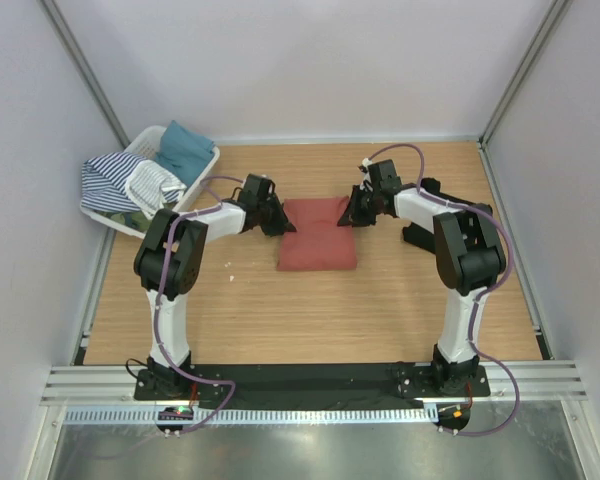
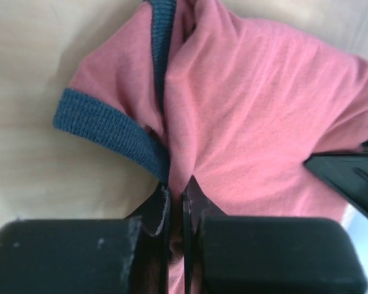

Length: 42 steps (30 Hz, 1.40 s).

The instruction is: Fold and stack the tank tops

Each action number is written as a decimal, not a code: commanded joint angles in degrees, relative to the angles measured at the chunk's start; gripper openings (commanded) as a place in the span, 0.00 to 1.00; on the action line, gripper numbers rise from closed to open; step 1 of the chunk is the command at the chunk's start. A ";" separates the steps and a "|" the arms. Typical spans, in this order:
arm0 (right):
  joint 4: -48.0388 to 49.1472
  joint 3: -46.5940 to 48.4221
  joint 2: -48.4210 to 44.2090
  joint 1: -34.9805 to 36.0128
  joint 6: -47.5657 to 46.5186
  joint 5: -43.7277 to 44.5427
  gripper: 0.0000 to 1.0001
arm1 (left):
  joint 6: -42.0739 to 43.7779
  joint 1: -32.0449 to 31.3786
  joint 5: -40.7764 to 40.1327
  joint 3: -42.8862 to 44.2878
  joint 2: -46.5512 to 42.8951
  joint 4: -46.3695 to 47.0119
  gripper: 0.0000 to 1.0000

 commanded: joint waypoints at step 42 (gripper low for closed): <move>-18.81 -2.89 -33.58 -25.32 -2.07 16.05 0.01 | -9.16 -23.86 -0.44 53.40 20.68 4.34 0.00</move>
